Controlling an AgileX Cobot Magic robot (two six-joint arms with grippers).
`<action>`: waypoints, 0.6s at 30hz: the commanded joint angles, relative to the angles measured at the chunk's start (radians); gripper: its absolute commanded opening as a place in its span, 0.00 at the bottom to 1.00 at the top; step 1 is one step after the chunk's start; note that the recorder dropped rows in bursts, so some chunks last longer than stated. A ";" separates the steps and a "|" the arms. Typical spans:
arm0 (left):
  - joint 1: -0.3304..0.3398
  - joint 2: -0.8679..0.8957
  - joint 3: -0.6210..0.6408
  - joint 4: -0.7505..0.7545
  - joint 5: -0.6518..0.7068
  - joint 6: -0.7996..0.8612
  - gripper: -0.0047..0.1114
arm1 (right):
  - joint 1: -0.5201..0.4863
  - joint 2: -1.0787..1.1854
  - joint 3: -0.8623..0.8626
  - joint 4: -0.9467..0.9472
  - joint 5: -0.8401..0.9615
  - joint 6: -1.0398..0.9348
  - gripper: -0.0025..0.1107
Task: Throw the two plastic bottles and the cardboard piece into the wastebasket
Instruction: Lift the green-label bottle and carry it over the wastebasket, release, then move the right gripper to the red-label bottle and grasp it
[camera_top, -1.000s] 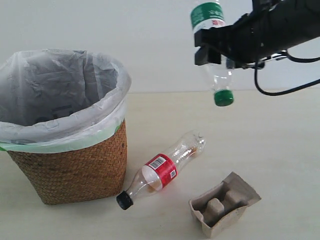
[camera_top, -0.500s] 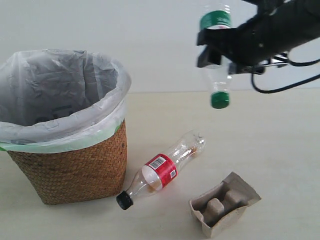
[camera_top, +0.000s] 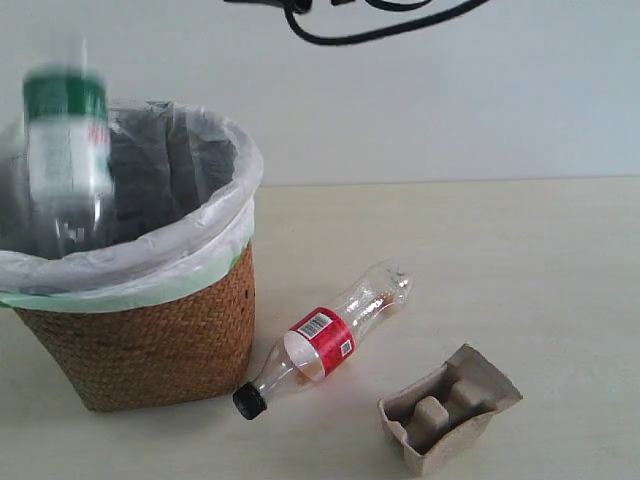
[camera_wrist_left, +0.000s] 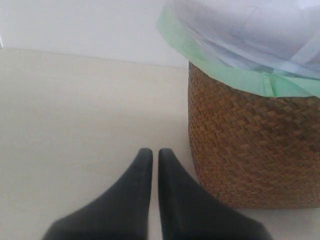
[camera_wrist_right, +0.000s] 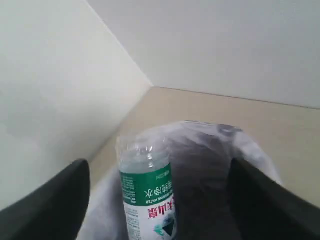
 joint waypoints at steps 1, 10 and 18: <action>-0.004 -0.003 0.004 0.002 0.000 -0.003 0.07 | -0.047 0.011 -0.003 -0.378 0.105 0.245 0.64; -0.004 -0.003 0.004 0.002 0.000 -0.003 0.07 | -0.187 0.026 0.000 -0.671 0.504 0.412 0.64; -0.004 -0.003 0.004 0.002 0.000 -0.003 0.07 | -0.180 0.045 0.121 -0.667 0.565 0.512 0.64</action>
